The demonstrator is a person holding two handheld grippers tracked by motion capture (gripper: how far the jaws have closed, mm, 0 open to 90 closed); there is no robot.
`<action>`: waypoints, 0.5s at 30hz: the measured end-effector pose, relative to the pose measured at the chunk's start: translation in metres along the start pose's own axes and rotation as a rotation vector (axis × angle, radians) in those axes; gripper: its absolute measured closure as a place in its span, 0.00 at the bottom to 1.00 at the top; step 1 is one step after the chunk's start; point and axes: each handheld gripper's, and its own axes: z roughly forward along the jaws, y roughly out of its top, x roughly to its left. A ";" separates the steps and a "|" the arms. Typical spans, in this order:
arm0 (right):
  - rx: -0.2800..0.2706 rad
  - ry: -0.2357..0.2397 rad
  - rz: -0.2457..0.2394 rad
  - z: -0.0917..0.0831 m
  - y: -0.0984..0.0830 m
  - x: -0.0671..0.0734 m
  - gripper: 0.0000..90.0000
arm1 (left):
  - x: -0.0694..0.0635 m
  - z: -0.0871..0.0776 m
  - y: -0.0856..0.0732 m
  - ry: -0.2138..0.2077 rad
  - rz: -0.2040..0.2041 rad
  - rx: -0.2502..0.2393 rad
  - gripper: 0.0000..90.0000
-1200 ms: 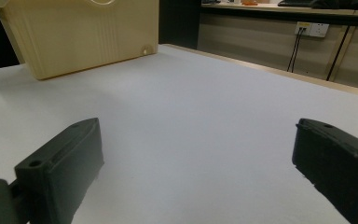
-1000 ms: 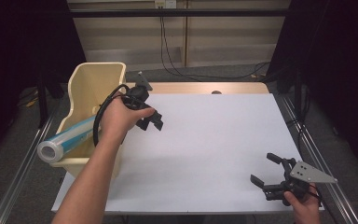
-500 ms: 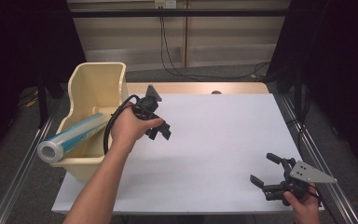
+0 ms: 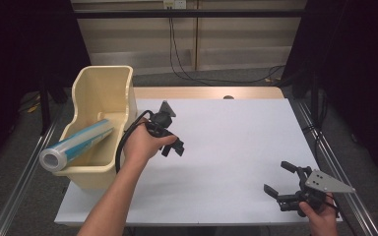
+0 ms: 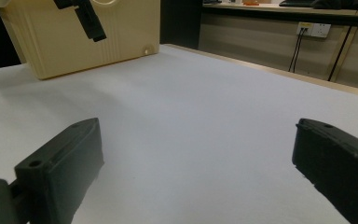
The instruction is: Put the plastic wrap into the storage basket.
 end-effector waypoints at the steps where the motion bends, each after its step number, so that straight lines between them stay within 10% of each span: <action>1: 0.000 0.000 0.000 0.000 0.000 0.000 0.02 | 0.000 0.003 -0.001 -0.001 0.004 0.006 0.25; 15: 0.000 0.001 -0.003 0.000 0.000 0.000 0.02 | -0.001 0.032 -0.019 -0.016 0.025 -0.026 0.24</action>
